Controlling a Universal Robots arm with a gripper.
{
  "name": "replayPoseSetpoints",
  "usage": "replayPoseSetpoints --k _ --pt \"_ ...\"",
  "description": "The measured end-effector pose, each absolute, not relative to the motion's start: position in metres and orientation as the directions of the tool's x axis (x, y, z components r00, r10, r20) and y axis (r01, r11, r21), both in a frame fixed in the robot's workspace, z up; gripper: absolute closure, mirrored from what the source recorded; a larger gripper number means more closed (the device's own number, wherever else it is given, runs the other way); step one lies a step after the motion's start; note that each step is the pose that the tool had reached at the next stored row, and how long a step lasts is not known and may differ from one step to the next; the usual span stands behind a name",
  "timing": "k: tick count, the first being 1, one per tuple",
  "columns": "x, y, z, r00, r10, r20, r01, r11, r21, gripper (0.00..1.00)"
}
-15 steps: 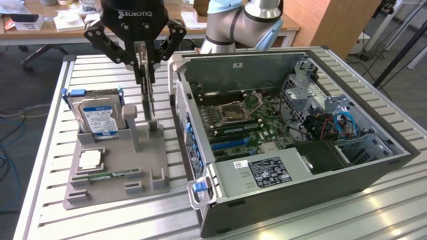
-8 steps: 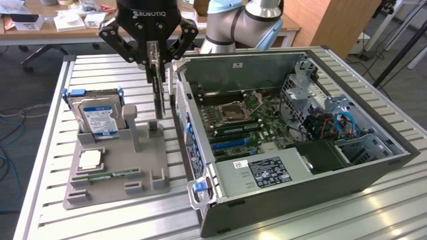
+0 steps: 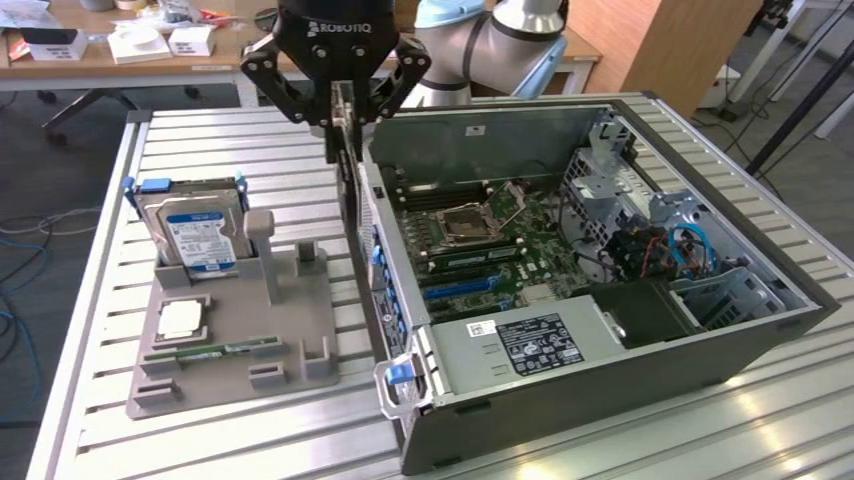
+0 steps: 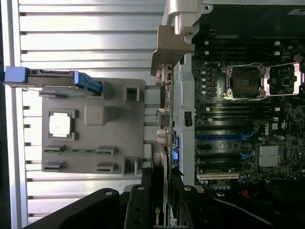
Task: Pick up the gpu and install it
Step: 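Pick up the gpu and move the gpu toward the slot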
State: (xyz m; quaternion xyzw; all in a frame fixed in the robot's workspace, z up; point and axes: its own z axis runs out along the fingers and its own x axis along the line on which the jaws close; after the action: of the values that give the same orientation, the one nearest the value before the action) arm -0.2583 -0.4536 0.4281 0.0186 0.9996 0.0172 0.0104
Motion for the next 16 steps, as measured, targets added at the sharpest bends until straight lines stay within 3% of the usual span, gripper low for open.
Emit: replayPoseSetpoints --k 16 --pt "-0.231 -0.454 0.428 -0.999 0.037 -0.018 0.037 0.999 0.035 0.74"
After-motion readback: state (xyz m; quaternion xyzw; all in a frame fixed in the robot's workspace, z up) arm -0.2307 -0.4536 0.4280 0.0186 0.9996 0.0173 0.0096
